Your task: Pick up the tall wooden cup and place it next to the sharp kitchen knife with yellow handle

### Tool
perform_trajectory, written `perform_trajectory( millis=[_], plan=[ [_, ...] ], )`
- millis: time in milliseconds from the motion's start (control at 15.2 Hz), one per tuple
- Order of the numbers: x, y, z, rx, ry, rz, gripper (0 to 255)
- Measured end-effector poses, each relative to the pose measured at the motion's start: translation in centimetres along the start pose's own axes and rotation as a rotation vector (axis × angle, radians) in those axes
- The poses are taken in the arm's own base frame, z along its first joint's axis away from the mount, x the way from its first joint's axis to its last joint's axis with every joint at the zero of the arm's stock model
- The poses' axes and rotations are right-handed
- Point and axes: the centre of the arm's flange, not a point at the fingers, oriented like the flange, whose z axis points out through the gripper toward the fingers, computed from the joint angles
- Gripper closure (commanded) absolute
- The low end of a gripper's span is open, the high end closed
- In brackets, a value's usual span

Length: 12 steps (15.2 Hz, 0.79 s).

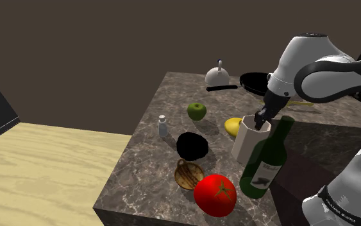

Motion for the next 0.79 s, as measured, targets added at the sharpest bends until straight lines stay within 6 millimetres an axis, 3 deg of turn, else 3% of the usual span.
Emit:
perform_trajectory(
  millis=[528,792],
  plan=[
    [0.0,0.0,0.0,0.0,0.0,0.0,255],
    [0.1,0.0,-1.5,0.0,0.0,0.0,255]
  ],
)
